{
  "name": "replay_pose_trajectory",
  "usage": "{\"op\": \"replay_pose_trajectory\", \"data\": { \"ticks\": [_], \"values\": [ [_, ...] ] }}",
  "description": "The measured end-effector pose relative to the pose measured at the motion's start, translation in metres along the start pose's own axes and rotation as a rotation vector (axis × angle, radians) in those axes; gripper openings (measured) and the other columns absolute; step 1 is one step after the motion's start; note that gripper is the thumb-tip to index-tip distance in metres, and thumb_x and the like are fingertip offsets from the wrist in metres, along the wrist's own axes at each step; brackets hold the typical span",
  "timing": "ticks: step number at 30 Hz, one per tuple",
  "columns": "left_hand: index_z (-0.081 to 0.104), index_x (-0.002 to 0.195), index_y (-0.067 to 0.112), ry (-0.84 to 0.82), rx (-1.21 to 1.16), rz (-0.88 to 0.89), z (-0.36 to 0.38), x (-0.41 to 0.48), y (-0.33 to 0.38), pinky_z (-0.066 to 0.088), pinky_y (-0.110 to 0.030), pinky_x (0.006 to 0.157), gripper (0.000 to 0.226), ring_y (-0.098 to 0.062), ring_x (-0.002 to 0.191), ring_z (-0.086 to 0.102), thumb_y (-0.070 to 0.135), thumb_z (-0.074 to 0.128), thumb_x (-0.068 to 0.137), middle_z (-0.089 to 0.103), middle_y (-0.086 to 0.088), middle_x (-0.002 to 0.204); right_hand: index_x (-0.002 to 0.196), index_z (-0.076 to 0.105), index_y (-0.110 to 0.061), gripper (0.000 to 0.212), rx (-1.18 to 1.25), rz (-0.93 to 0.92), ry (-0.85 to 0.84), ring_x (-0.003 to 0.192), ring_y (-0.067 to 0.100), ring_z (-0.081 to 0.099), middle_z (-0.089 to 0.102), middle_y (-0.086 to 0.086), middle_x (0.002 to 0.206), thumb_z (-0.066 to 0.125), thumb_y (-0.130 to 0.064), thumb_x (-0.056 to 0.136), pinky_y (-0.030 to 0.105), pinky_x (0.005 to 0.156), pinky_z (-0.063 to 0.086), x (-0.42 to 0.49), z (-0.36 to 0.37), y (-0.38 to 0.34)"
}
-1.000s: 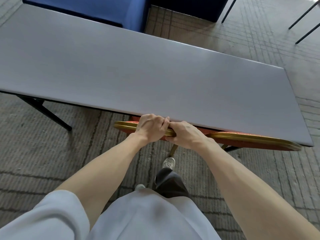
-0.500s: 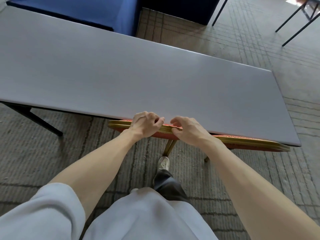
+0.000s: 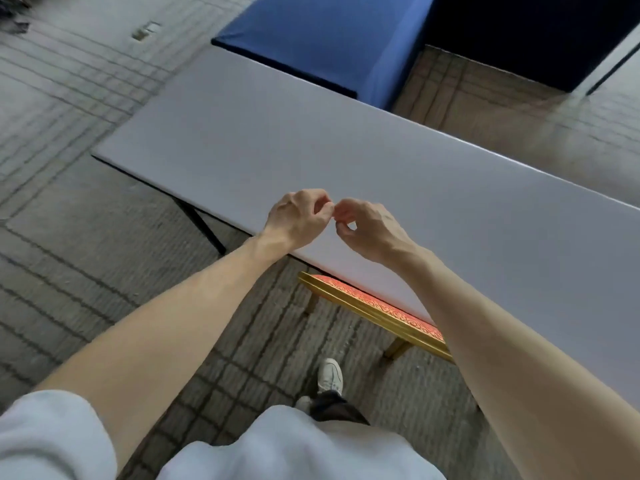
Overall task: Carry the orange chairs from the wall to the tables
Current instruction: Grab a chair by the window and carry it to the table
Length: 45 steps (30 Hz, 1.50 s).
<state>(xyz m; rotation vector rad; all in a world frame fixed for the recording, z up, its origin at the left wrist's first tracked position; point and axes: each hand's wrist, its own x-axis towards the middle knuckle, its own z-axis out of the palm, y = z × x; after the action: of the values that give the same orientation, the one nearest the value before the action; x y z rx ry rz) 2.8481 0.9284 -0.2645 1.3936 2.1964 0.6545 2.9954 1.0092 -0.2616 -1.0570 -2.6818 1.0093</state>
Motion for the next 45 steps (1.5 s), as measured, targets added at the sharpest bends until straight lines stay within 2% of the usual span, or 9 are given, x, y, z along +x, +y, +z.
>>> {"op": "replay_pose_trajectory", "data": {
  "ticks": [4, 8, 15, 19, 25, 33, 38, 43, 45],
  "values": [
    [0.069, 0.099, 0.027, 0.174, -0.035, -0.163, -0.08, -0.001, -0.041, 0.053, -0.036, 0.085, 0.029, -0.017, 0.095, 0.064, 0.047, 0.047, 0.095, 0.071, 0.008, 0.097, 0.111, 0.064, -0.03, 0.026, 0.015, -0.182, -0.022, 0.103, 0.011, 0.064, 0.069, -0.011, 0.108, 0.05, -0.021, 0.091, 0.038, 0.088, 0.054, 0.069, 0.008, -0.074],
    [0.07, 0.104, 0.027, 0.323, -0.037, -0.292, -0.163, -0.017, -0.095, 0.045, -0.026, 0.077, 0.027, -0.014, 0.095, 0.064, 0.045, 0.053, 0.095, 0.072, 0.008, 0.101, 0.113, 0.062, -0.032, 0.028, 0.074, -0.285, -0.043, 0.1, 0.011, 0.065, 0.069, -0.014, 0.102, 0.052, -0.024, 0.088, 0.038, 0.087, 0.055, 0.128, 0.029, -0.159],
    [0.067, 0.105, 0.028, 0.5, -0.099, -0.372, -0.323, -0.045, -0.214, 0.043, -0.028, 0.072, 0.027, -0.011, 0.093, 0.062, 0.049, 0.054, 0.094, 0.067, 0.012, 0.1, 0.118, 0.062, -0.029, 0.031, -0.04, -0.484, -0.01, 0.1, 0.016, 0.064, 0.07, -0.013, 0.101, 0.053, -0.025, 0.088, 0.038, 0.086, 0.054, 0.23, 0.072, -0.322],
    [0.064, 0.107, 0.029, 0.493, -0.075, -0.362, -0.417, -0.051, -0.284, 0.043, -0.029, 0.072, 0.026, -0.011, 0.091, 0.061, 0.049, 0.056, 0.094, 0.062, 0.015, 0.094, 0.119, 0.061, -0.028, 0.034, -0.116, -0.537, 0.058, 0.102, 0.016, 0.064, 0.072, -0.01, 0.105, 0.054, -0.025, 0.086, 0.036, 0.087, 0.053, 0.293, 0.1, -0.421],
    [0.063, 0.108, 0.028, 0.534, -0.141, -0.333, -0.557, -0.054, -0.366, 0.051, -0.035, 0.087, 0.031, -0.012, 0.097, 0.061, 0.051, 0.056, 0.09, 0.065, 0.01, 0.104, 0.122, 0.059, -0.028, 0.034, -0.079, -0.491, 0.14, 0.103, 0.017, 0.065, 0.072, -0.009, 0.108, 0.056, -0.029, 0.088, 0.04, 0.088, 0.054, 0.369, 0.128, -0.557],
    [0.059, 0.117, 0.025, 0.572, -0.168, -0.279, -0.683, -0.039, -0.462, 0.044, -0.031, 0.074, 0.037, -0.007, 0.095, 0.057, 0.051, 0.055, 0.09, 0.062, 0.013, 0.107, 0.123, 0.059, -0.021, 0.035, -0.063, -0.458, 0.221, 0.108, 0.02, 0.061, 0.071, -0.004, 0.111, 0.056, -0.026, 0.089, 0.038, 0.089, 0.051, 0.448, 0.173, -0.696],
    [0.056, 0.123, 0.026, 0.523, -0.091, -0.278, -0.749, -0.015, -0.557, 0.048, -0.037, 0.091, 0.046, -0.015, 0.106, 0.058, 0.056, 0.054, 0.089, 0.062, 0.009, 0.116, 0.122, 0.06, -0.021, 0.035, -0.039, -0.459, 0.269, 0.108, 0.021, 0.061, 0.072, -0.003, 0.11, 0.057, -0.027, 0.088, 0.038, 0.091, 0.051, 0.528, 0.226, -0.774],
    [0.058, 0.117, 0.025, 0.505, -0.148, -0.261, -0.833, 0.015, -0.66, 0.042, -0.029, 0.072, 0.037, -0.008, 0.097, 0.057, 0.051, 0.056, 0.091, 0.062, 0.012, 0.106, 0.12, 0.061, -0.022, 0.034, 0.008, -0.427, 0.293, 0.107, 0.021, 0.061, 0.071, -0.005, 0.107, 0.057, -0.028, 0.087, 0.04, 0.091, 0.052, 0.616, 0.285, -0.858],
    [0.058, 0.116, 0.026, 0.471, -0.157, -0.253, -0.865, 0.023, -0.695, 0.042, -0.031, 0.074, 0.037, -0.007, 0.097, 0.057, 0.052, 0.058, 0.09, 0.061, 0.012, 0.106, 0.119, 0.06, -0.023, 0.034, -0.006, -0.423, 0.293, 0.108, 0.021, 0.06, 0.071, -0.006, 0.107, 0.056, -0.029, 0.087, 0.041, 0.092, 0.051, 0.643, 0.302, -0.892]
  ]
}}
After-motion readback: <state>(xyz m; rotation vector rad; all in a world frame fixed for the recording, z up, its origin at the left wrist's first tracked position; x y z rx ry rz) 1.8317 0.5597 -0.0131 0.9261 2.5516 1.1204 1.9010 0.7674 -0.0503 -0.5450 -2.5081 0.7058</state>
